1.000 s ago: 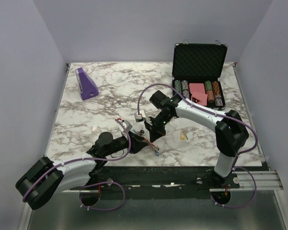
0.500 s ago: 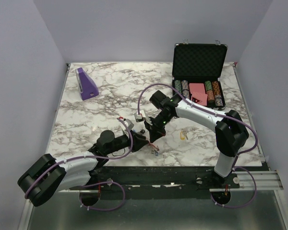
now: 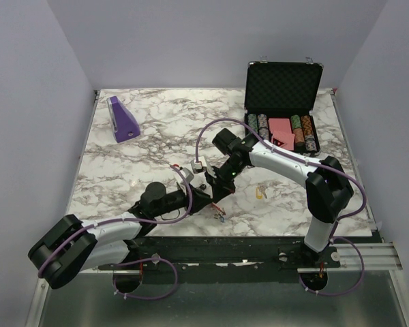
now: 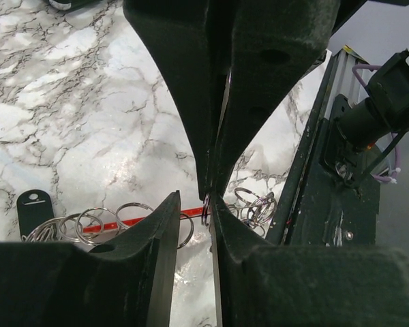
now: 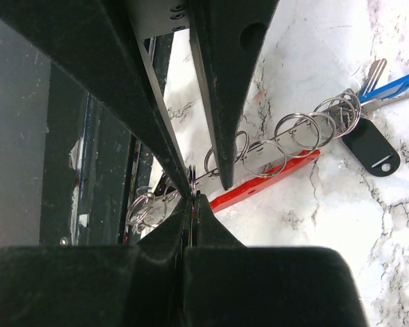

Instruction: Put the keys on the keyring

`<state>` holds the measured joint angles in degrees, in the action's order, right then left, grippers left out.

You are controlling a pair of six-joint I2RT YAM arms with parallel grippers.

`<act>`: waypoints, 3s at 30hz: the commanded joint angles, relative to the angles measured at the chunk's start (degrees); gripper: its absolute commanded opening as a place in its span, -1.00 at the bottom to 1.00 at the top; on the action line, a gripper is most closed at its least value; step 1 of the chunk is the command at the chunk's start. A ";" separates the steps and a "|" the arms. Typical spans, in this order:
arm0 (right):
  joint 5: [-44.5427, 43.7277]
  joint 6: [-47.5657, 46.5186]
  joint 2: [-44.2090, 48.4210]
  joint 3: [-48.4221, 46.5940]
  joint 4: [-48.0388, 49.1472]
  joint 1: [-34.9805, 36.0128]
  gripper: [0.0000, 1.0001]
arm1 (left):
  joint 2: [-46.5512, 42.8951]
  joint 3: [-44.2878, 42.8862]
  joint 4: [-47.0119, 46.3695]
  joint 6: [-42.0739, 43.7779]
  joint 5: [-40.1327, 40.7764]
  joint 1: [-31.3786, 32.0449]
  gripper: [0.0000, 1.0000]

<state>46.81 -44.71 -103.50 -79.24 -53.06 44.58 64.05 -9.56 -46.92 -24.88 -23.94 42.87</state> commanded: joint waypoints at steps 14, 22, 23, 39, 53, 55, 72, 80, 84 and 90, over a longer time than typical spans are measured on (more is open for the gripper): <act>4.25 1.02 -0.91 -0.74 0.32 0.42 -0.33 | -3.84 1.91 -0.36 0.37 1.18 0.11 -1.00; 9.87 2.61 -2.05 -0.12 2.25 0.42 -0.25 | -8.50 7.45 -8.35 -0.78 2.76 0.19 -1.00; 10.67 2.52 -2.05 0.14 2.78 0.42 -0.25 | -8.42 8.06 -9.76 -1.04 2.94 0.19 -1.00; 15.78 2.26 -2.41 0.41 3.40 -2.12 -0.30 | -1.56 12.81 -25.16 -4.56 2.76 0.28 -1.00; 14.63 -1.61 -0.74 -1.53 -1.61 -5.37 -0.19 | -7.80 14.13 -15.84 -4.03 4.34 0.37 -1.00; 15.24 -1.70 -0.65 -1.62 -1.70 -6.16 -0.19 | -8.15 13.96 -14.88 -3.94 4.43 0.46 -1.00; 18.05 3.66 -1.44 0.75 5.77 -7.22 -0.22 | 3.43 11.23 -14.15 -3.68 10.58 0.81 -1.00; 19.21 -9.43 -1.88 6.11 4.62 -7.40 -0.24 | 22.76 12.90 -38.82 -5.44 9.79 1.42 -1.00; 19.03 -13.21 -1.00 9.27 6.64 -7.84 -0.25 | 27.44 13.08 -44.14 -6.23 9.79 2.30 -1.00; 15.78 -13.75 1.98 14.63 16.47 -7.84 -0.15 | 22.27 13.43 -42.48 -3.16 11.90 3.45 -1.00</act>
<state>64.45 -56.25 -104.77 -67.33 -44.77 37.01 89.54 -3.25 -73.49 -29.98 -14.13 45.76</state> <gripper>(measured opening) 0.410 0.008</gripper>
